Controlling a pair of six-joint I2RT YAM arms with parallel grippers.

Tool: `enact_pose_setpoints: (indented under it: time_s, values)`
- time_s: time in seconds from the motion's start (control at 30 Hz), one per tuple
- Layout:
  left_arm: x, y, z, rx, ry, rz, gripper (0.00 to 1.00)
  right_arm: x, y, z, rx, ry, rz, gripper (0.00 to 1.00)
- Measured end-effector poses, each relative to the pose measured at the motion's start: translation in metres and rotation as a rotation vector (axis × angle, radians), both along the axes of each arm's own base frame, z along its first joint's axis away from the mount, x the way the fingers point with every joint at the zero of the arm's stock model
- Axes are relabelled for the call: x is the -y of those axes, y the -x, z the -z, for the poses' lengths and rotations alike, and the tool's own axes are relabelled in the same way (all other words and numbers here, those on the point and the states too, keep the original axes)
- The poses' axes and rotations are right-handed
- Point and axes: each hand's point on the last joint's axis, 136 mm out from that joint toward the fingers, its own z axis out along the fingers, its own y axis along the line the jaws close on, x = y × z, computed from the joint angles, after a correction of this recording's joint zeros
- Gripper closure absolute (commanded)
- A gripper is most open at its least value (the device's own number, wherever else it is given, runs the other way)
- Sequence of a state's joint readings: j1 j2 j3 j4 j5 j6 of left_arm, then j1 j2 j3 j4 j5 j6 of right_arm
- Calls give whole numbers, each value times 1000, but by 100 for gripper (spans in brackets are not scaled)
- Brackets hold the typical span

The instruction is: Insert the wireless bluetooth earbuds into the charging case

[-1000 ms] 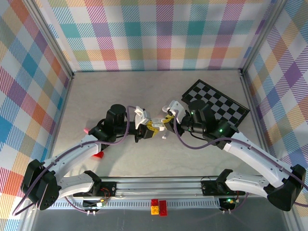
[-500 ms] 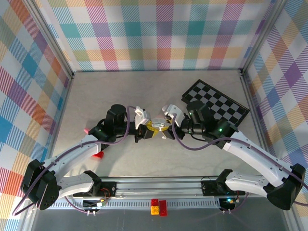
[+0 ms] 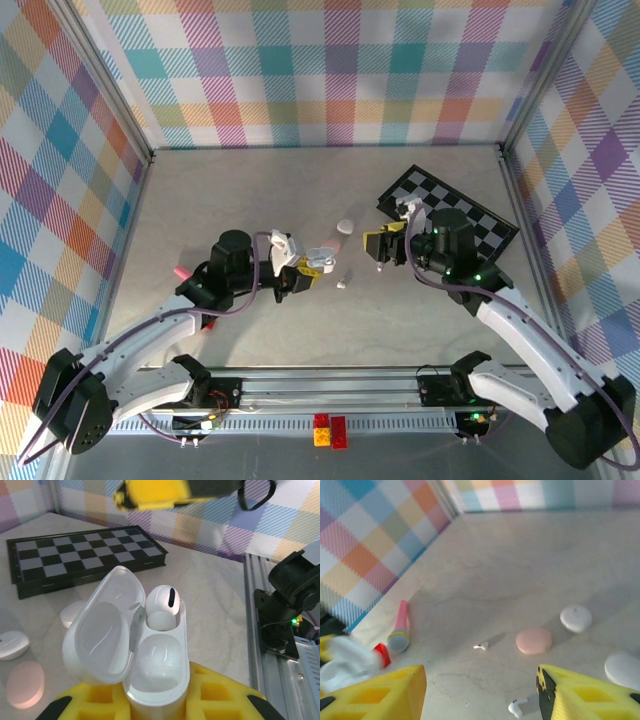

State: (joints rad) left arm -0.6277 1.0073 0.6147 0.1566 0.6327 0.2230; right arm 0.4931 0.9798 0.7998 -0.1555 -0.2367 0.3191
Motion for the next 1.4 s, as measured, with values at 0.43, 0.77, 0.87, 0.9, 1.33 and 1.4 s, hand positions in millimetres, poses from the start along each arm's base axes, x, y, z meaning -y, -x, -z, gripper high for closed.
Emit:
enact_pose_setpoints:
  time_s: [0.43,0.77,0.87,0.9,1.33,1.4]
  values:
    - [-6,5,-12,34,55,-21,100,-62,-27,158,-594,138,-142,36]
    - [-5,9,-11,28,58,4,100,-97,-30,202,-651,255,-299,36]
    - [-5,10,-11,29,58,11,100,-96,-27,214,-671,282,-326,37]
    - [-5,11,-12,29,58,12,100,-95,-26,217,-676,287,-334,37]
    - [-5,13,-9,20,48,23,100,-81,0,219,-691,307,-373,43]
    - [-5,13,-9,20,48,23,100,-78,7,219,-703,314,-374,46]
